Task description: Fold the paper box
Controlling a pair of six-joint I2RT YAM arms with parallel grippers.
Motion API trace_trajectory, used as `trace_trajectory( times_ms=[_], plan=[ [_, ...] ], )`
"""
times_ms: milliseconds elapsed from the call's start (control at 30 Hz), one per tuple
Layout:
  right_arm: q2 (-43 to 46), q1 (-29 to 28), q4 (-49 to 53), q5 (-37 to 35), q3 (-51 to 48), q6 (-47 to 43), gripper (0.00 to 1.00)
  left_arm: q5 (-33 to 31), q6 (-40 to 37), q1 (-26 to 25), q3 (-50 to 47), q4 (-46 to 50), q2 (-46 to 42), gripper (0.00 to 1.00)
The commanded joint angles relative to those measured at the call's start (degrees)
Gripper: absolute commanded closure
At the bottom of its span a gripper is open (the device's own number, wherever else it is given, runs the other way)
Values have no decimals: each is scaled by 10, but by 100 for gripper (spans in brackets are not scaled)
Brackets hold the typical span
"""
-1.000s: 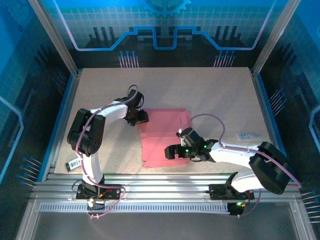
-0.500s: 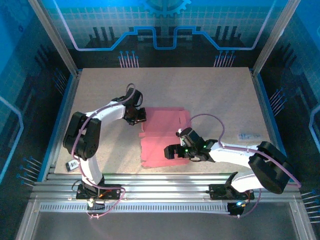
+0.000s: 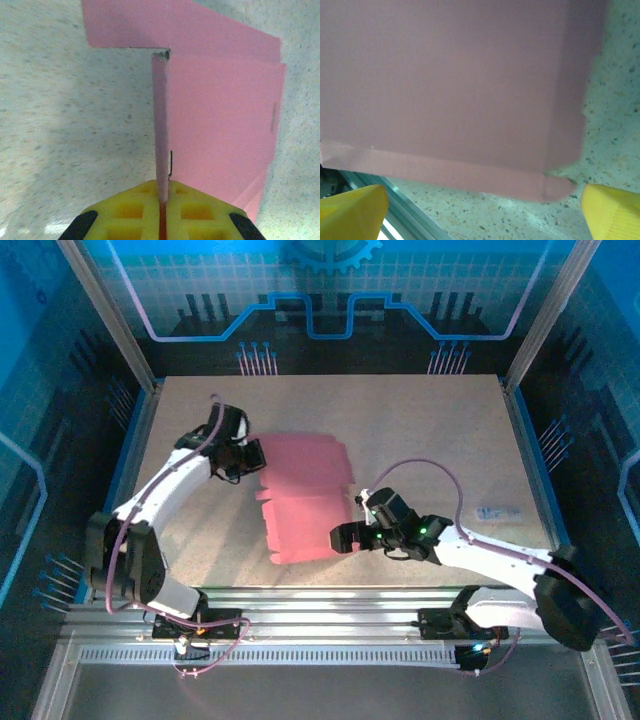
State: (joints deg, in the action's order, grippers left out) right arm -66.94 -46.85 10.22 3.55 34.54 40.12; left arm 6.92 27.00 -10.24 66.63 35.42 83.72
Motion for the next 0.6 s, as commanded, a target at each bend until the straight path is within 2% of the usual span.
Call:
trace_trajectory(
  times_ms=[0, 267, 433, 567],
  plan=[
    [45, 5, 68, -14, 22, -20, 0, -3, -21, 42, 21, 94, -62, 91],
    [105, 61, 134, -11, 25, -33, 0, -103, -85, 82, 150, 283, -127, 88],
    [120, 91, 144, 3, 14, -37, 0, -176, -91, 85, 252, 368, -126, 88],
    [133, 101, 146, 8, 4, -37, 0, -210, -89, 85, 324, 418, -110, 87]
  ],
)
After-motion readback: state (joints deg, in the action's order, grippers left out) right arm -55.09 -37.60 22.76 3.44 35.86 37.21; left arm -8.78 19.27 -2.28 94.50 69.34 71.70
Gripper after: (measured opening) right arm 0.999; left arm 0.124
